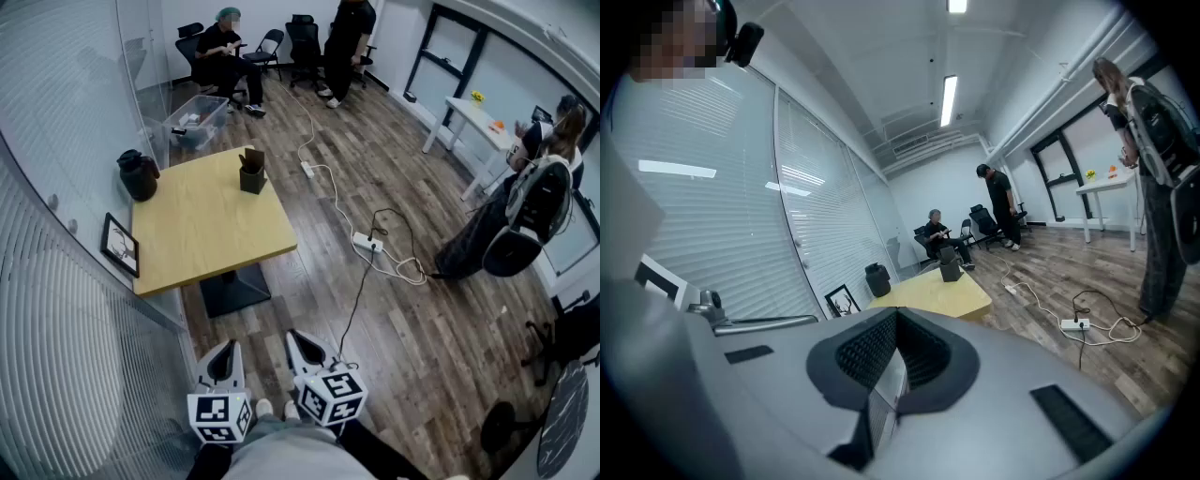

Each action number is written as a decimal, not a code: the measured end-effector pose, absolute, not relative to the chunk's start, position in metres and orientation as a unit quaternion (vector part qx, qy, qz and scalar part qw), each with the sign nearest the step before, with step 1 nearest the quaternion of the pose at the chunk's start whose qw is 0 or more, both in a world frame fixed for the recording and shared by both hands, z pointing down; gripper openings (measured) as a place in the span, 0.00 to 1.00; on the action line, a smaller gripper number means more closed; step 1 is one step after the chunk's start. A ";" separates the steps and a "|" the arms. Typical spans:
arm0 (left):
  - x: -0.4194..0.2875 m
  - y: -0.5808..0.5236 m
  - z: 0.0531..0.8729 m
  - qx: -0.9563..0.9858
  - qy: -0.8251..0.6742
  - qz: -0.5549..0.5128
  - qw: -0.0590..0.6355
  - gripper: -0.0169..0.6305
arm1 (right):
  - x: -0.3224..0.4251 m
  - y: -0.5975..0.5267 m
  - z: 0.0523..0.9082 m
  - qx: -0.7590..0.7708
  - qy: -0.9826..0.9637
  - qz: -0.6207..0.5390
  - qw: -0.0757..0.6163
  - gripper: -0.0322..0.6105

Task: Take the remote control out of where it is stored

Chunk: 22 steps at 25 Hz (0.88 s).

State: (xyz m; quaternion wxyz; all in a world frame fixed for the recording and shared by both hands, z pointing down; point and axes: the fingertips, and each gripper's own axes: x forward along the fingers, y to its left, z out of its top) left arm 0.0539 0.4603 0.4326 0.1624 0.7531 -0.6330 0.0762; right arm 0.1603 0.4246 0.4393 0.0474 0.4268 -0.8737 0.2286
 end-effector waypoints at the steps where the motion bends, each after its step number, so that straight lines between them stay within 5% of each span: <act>1: 0.053 0.462 0.433 0.754 -0.632 0.078 0.162 0.04 | 0.159 0.426 0.440 0.427 -0.873 0.230 0.046 0.06; 22: 0.056 0.461 0.428 0.750 -0.639 0.077 0.154 0.04 | 0.168 0.420 0.436 0.428 -0.873 0.233 0.014 0.06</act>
